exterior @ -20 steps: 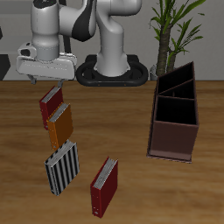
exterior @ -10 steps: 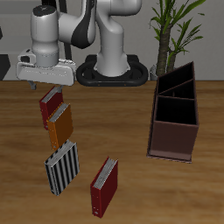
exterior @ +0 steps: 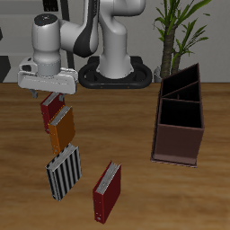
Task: Place the right red book into the left desk caddy's front compartment and place the orange book into the left desk caddy's left compartment and place the striped book into the left desk caddy's left compartment
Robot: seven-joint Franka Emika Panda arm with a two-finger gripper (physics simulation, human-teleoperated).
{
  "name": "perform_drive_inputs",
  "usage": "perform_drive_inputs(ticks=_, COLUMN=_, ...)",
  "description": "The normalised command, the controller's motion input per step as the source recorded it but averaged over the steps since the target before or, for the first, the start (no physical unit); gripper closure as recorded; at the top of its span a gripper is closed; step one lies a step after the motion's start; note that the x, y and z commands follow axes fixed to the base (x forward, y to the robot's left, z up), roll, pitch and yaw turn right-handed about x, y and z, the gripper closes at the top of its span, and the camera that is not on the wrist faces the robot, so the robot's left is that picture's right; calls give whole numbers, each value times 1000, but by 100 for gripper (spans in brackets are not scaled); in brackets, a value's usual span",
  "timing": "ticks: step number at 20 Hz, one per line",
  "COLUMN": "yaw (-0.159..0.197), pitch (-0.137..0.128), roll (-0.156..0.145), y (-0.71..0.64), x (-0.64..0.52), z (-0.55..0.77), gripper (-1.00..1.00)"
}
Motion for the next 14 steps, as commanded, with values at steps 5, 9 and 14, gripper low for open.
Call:
perform_drive_inputs(ticks=5, yaw=-16, pitch=17, roll=-5, y=-23, x=6, z=-216, gripper=-100)
perform_drive_inputs(ticks=9, yaw=-32, pitch=24, roll=-21, y=-116, x=-59, z=-180, gripper=-100)
perform_drive_inputs(ticks=14, yaw=11, pitch=12, roll=3, y=-55, x=-20, z=-192, gripper=-100)
